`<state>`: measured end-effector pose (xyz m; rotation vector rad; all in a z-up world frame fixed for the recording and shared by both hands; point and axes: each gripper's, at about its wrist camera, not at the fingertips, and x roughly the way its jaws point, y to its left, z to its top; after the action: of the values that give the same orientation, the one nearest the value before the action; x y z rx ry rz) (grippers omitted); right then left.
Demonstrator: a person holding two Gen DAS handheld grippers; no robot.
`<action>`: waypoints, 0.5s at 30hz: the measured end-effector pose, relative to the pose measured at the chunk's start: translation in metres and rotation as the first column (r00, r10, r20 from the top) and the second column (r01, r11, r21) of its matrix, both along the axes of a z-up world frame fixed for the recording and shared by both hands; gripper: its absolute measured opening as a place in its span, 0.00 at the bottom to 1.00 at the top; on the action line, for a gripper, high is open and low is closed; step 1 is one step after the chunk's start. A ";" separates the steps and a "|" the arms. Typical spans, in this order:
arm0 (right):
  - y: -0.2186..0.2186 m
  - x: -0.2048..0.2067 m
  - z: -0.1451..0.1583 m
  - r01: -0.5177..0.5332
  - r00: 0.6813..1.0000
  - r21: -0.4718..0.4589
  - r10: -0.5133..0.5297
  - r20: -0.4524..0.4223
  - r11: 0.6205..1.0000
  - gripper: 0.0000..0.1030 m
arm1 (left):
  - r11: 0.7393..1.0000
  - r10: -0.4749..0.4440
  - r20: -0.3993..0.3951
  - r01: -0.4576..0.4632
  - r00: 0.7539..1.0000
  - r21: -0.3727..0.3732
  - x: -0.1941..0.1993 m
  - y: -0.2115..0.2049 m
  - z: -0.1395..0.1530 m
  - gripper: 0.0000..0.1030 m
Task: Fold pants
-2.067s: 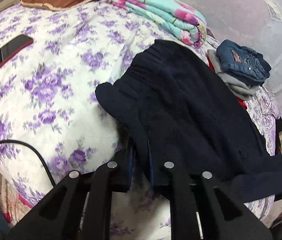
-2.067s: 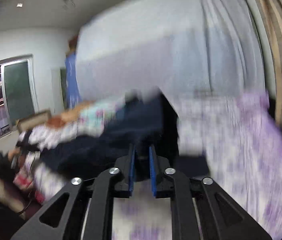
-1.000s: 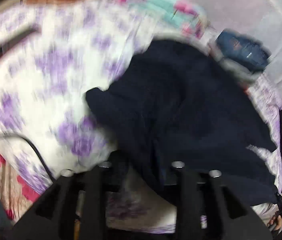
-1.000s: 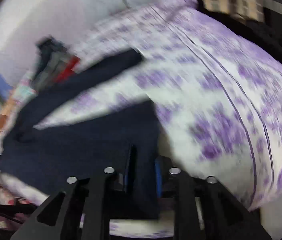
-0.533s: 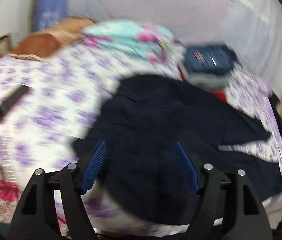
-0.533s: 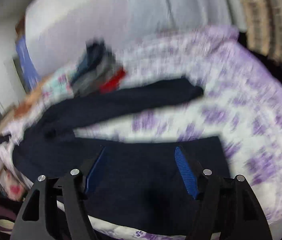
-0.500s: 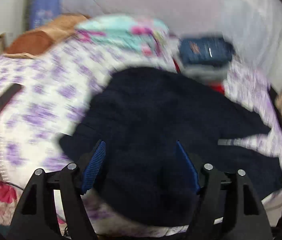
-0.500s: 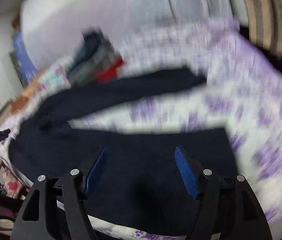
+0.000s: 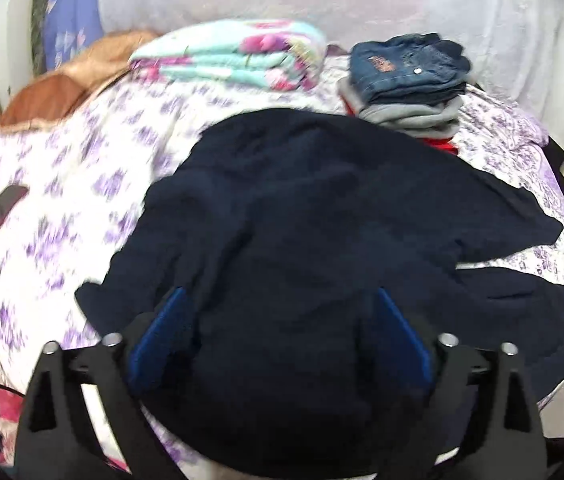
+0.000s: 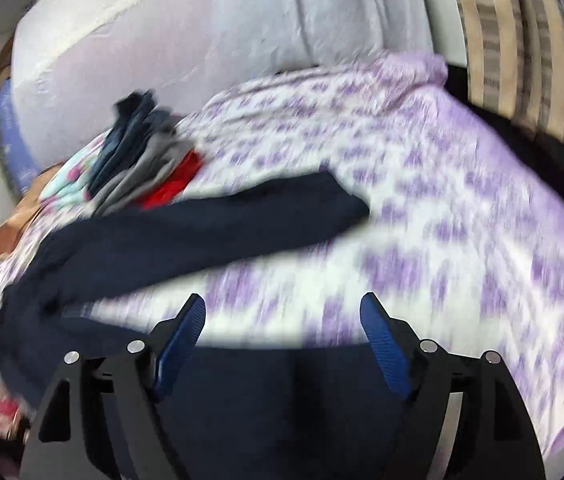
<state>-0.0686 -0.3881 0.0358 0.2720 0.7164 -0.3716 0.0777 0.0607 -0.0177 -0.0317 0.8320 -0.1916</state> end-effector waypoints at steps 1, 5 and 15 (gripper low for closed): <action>-0.009 0.015 0.006 -0.008 1.000 -0.011 0.009 0.009 1.000 0.78 | 1.000 -0.009 -0.005 0.009 1.000 0.009 0.005 -0.006 -0.002 0.91; -0.053 0.100 0.004 -0.008 0.997 -0.167 -0.004 -0.072 0.986 0.79 | 1.000 -0.014 -0.046 0.014 0.999 -0.001 0.023 -0.020 -0.017 0.91; -0.109 0.255 -0.099 -0.133 0.927 -0.128 0.078 -0.367 0.983 0.36 | 0.997 0.017 -0.063 -0.012 0.998 0.074 0.041 -0.042 -0.042 0.95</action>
<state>0.1865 -0.4974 -0.0632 0.0178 1.0549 -0.3749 0.1183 0.0191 -0.0600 0.0250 0.9013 -0.1470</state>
